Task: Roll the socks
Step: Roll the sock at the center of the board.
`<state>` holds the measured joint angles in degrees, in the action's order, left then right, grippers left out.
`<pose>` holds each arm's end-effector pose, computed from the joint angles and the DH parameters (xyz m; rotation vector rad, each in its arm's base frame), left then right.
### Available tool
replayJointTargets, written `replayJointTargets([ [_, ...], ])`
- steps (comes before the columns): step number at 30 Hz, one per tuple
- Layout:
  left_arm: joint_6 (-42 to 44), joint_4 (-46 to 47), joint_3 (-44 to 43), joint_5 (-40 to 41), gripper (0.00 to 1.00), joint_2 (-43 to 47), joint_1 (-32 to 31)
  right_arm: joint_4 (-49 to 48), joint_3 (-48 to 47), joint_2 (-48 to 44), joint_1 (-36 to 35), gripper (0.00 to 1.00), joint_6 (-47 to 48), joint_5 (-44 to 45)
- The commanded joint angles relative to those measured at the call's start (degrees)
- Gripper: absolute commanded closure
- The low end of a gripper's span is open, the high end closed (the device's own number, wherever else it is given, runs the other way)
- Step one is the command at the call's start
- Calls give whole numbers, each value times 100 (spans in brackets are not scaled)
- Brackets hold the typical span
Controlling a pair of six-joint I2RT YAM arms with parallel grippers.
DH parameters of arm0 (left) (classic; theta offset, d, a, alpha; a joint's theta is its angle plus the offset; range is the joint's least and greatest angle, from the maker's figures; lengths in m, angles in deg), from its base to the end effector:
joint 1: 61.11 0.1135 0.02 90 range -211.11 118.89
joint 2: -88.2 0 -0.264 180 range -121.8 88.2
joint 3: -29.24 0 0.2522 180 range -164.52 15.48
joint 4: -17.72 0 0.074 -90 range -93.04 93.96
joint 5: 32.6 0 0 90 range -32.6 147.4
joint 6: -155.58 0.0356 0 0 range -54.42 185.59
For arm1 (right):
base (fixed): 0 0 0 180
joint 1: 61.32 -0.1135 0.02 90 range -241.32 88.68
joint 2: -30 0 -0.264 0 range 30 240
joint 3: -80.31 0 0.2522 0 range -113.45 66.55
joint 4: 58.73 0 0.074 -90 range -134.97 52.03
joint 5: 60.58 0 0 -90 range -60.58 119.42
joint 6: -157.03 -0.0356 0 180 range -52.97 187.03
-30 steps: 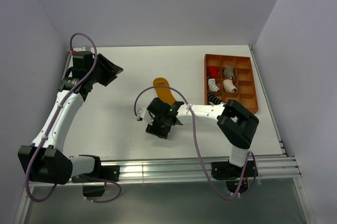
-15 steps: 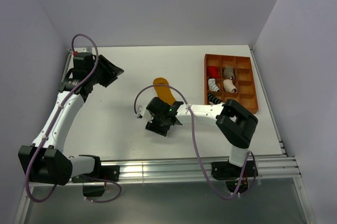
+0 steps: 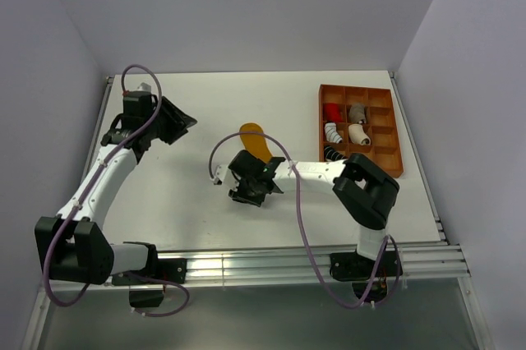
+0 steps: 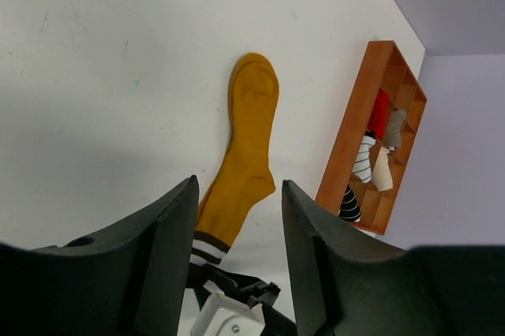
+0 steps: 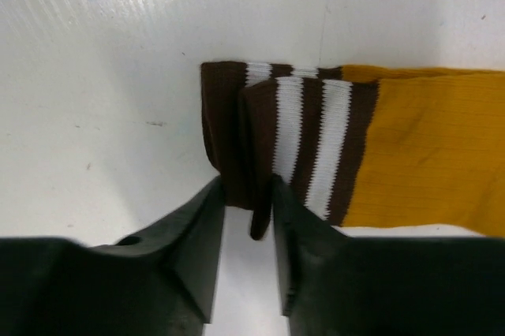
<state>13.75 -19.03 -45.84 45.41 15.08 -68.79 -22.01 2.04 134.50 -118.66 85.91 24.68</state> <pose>0.2812 -0.0454 0.3127 -0.7403 2.1583 -0.7990 0.1929 0.3065 0.1601 -1.6905 2.1116 0.3200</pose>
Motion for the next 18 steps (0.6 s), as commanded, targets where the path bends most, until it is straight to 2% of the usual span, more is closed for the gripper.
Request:
replayJointTargets([
  [1, -64, 443, 199, 3, 48, -44, -31, 77, -79, 79, 240, 67, 204, -527],
  [5, -143, 655, 384, 196, 51, -254, -329, 663, -202, -54, 653, 74, 468, -1362],
  [9, -257, 812, 436, 504, 56, -518, -892, 1657, -720, 105, 1083, 76, 889, -2469],
  [10, -292, 926, 480, 618, 60, -554, -989, 1816, -747, 131, 1180, 76, 994, -2871],
  [15, -608, 1541, 1016, 856, 68, -624, -1639, 2905, -1115, 385, 1752, 76, 1619, -3823],
  [18, -653, 2121, 1367, 883, 71, -642, -1991, 3643, -1536, 1025, 2112, 76, 1874, -4184],
])
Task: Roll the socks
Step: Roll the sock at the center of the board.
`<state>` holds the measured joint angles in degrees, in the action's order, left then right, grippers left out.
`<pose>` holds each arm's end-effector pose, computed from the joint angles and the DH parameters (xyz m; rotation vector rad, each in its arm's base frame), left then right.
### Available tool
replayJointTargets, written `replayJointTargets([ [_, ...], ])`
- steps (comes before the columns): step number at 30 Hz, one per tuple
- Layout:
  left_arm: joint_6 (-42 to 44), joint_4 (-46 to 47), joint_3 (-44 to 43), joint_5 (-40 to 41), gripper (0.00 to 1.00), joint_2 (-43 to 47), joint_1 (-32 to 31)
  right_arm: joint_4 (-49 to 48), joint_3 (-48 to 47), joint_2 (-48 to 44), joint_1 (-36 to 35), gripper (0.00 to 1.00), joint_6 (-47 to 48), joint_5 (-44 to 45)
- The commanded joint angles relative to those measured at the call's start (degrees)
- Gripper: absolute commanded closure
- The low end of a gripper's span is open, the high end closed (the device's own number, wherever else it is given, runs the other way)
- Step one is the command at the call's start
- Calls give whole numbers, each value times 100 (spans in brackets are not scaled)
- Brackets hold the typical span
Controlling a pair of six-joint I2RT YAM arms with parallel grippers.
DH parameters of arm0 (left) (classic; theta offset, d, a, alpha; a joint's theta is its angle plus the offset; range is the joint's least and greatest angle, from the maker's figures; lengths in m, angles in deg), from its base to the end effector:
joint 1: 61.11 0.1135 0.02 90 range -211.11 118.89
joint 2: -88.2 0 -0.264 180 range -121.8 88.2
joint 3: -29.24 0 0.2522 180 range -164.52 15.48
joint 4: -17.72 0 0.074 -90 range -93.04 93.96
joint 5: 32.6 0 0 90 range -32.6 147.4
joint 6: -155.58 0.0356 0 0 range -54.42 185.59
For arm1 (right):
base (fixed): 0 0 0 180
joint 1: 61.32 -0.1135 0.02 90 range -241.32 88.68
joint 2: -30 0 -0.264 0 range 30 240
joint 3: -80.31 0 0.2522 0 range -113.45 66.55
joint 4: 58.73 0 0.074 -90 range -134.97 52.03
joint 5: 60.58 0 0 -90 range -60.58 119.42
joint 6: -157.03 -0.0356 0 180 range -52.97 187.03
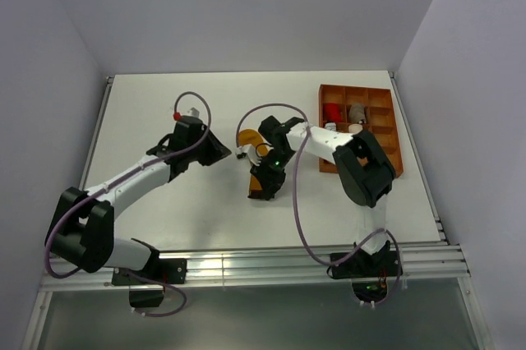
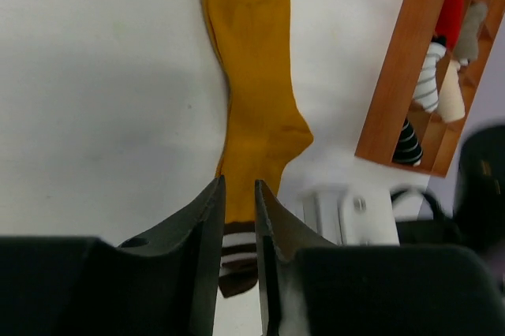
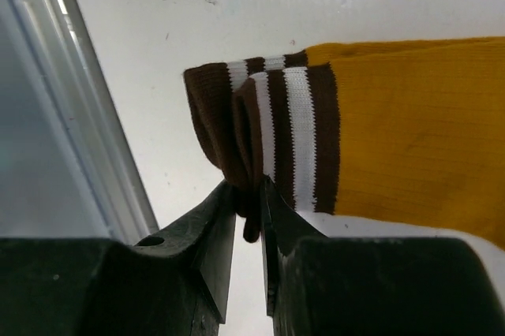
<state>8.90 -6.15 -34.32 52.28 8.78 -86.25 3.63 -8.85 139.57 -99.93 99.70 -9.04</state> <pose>0.2687 -0.1296 0.2341 -0.6057 2.3308 -0.8211 0.2656 0.2405 0.1732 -1.7315 2.3060 1.0138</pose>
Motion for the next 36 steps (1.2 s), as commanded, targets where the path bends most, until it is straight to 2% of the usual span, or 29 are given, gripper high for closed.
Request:
replayJointTargets([
  [1, -167, 966, 312, 153, 73, -21, -323, 1221, -537, 668, 388, 76, 513, -891],
  [3, -185, 1527, 585, 73, 75, -91, -543, 1643, -765, 1063, 529, 76, 627, -1128],
  [7, -141, 2161, 910, -23, 80, -319, -895, 1723, -933, 1460, 670, 76, 408, -1094],
  [15, 175, 3277, 1394, -331, 80, -733, -1414, 2162, -1478, 2040, 855, 76, 276, -1147],
  [19, 386, 3761, 1491, -698, 76, -1031, -1546, 2171, -1557, 2173, 934, 76, 179, -1103],
  [24, 720, 4500, 1658, -1139, 62, -1392, -1669, 2250, -1663, 2305, 1004, 77, 144, -1129],
  [36, 940, 5414, 1895, -1974, 59, -1858, -1722, 2418, -1838, 2498, 1101, 77, 153, -1182],
])
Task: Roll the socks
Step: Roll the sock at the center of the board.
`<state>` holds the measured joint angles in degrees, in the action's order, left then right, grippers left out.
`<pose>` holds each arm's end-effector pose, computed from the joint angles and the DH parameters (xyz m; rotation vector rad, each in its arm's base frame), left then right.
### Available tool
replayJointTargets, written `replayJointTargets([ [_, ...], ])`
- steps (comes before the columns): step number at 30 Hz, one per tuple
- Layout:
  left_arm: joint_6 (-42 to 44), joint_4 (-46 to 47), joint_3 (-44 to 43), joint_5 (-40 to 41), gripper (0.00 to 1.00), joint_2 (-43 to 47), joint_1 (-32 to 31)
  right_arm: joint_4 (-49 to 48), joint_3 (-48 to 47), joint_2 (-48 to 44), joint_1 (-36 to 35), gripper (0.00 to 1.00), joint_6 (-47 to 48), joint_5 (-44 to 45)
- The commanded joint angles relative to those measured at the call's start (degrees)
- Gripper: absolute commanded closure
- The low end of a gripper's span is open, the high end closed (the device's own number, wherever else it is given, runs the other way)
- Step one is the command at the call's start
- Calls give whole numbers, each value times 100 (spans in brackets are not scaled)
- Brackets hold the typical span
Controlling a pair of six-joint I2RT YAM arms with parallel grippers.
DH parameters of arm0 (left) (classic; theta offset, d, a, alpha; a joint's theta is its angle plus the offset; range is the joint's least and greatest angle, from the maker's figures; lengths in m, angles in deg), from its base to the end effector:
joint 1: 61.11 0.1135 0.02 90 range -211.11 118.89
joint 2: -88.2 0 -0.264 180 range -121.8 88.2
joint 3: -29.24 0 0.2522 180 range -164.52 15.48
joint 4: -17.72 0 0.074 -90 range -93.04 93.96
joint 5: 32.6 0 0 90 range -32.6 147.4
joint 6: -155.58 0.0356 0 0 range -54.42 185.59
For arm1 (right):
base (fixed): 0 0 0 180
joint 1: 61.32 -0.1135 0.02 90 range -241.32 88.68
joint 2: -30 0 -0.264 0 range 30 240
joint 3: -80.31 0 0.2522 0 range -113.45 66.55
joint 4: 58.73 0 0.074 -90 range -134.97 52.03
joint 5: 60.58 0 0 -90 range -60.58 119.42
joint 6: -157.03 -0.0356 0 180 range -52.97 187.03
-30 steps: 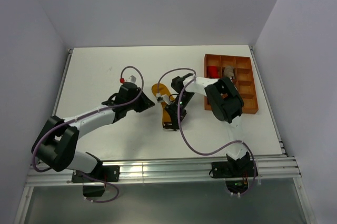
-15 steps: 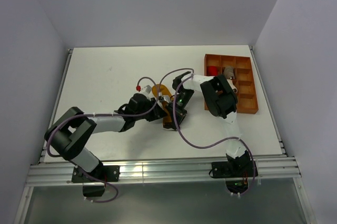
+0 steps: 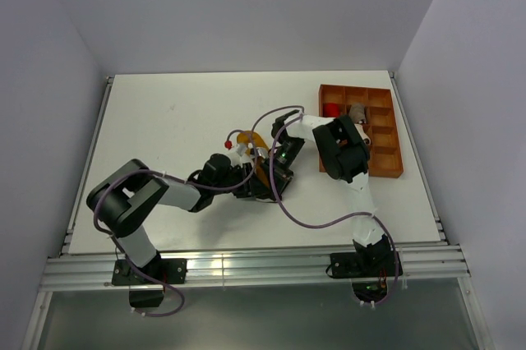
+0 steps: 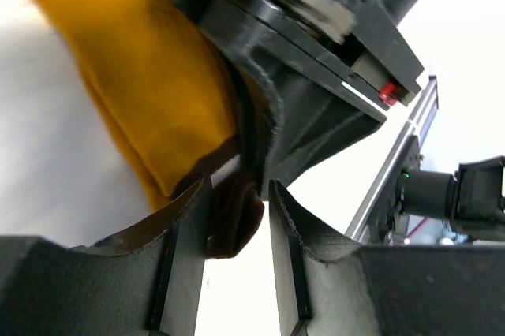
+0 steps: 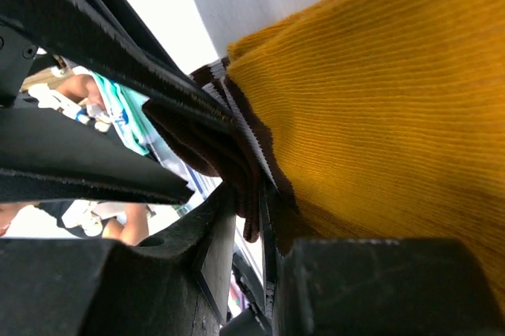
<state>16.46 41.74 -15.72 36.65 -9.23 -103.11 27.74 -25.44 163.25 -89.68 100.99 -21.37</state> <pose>0.2161 -0.2115 0.1242 0.1080 2.3219 -1.2787 0.3260 0.2073 0.1012 1.0845 -2.2834 -1.2187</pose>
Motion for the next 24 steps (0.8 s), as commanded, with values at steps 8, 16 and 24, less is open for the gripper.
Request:
replayJointTargets([
  [8, 228, 153, -158, -245, 67, -224, -36, 7, -180, 131, 103, 77, 23, 51],
  [16, -157, -929, -518, 115, 94, -399, -45, -256, -109, -88, 111, 75, -108, 218],
  [24, -783, -2134, -756, 397, 100, -707, -45, -1064, 242, -782, 111, 54, -564, 569],
])
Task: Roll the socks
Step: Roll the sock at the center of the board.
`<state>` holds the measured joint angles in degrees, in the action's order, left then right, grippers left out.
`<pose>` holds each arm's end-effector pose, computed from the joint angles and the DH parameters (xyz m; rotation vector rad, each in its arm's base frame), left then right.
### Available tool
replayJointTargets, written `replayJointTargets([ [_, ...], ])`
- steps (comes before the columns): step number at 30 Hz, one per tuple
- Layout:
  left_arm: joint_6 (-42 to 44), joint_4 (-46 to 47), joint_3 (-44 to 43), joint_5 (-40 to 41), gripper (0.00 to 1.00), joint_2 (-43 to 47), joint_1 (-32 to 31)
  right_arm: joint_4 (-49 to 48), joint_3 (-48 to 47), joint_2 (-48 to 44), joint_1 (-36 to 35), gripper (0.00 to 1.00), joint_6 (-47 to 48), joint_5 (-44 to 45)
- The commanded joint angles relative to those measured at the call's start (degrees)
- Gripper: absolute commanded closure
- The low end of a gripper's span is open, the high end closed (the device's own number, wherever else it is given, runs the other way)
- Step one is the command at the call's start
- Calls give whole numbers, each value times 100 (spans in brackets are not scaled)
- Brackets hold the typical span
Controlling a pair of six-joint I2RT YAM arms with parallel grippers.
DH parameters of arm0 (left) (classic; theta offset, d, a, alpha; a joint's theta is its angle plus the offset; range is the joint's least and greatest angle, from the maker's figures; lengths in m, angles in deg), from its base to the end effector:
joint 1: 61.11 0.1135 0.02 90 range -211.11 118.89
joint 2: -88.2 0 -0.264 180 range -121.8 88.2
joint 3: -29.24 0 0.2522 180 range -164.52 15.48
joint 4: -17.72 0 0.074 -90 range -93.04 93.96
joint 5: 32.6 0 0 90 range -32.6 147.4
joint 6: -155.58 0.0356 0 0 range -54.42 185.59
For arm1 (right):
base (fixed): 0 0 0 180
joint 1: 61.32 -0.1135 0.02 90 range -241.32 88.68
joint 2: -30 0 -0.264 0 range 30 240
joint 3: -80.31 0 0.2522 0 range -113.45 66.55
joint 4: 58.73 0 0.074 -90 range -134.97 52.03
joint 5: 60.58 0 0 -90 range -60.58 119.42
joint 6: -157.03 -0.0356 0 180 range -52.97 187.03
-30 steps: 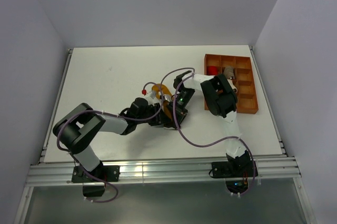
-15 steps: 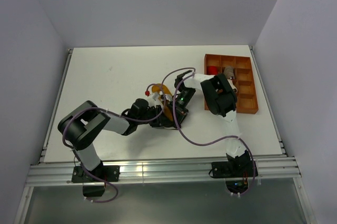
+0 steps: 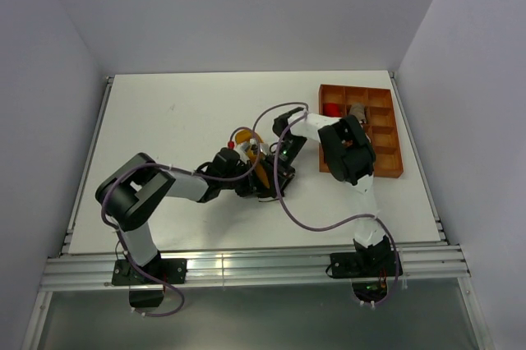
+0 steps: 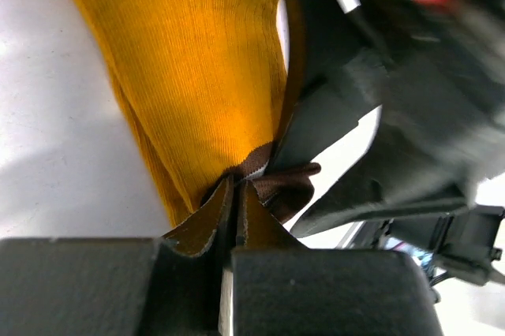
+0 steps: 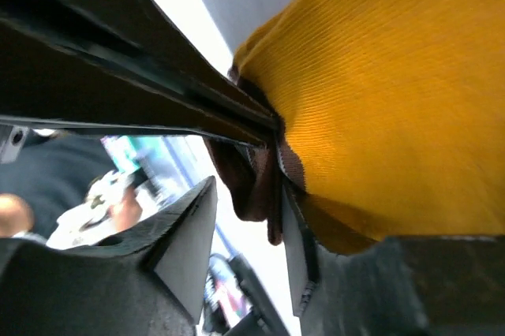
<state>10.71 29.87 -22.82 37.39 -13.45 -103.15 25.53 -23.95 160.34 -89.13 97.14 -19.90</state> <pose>0.2311 -0.2248 0.1147 -0.0630 2.5140 -1.2190 0.3267 0.2029 0.1127 1.0579 -2.3482 -1.1874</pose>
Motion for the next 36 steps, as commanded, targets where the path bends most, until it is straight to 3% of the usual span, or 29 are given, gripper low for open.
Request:
replayJointTargets([
  [1, -260, -1104, -63, 357, 100, -303, -41, -914, 172, -579, 65, 53, -224, 467],
  [14, -419, -2037, -318, 340, 100, -374, 12, -1917, 884, -1995, 241, 48, -752, 959],
  [23, -437, -1870, -151, -617, 100, -663, 389, -2944, 1868, -3266, 689, 48, -568, 1108],
  [29, -480, -2221, -318, -1215, 100, -988, 486, -4525, 3510, -4753, 207, 48, 144, 2031],
  [33, -656, -2187, -266, -1470, 100, -1313, 504, -5640, 4670, -5843, -634, 47, 828, 2523],
  [36, -657, -2257, -256, -1506, 100, -1358, 495, -5950, 5331, -6433, -1146, 44, 1128, 2848],
])
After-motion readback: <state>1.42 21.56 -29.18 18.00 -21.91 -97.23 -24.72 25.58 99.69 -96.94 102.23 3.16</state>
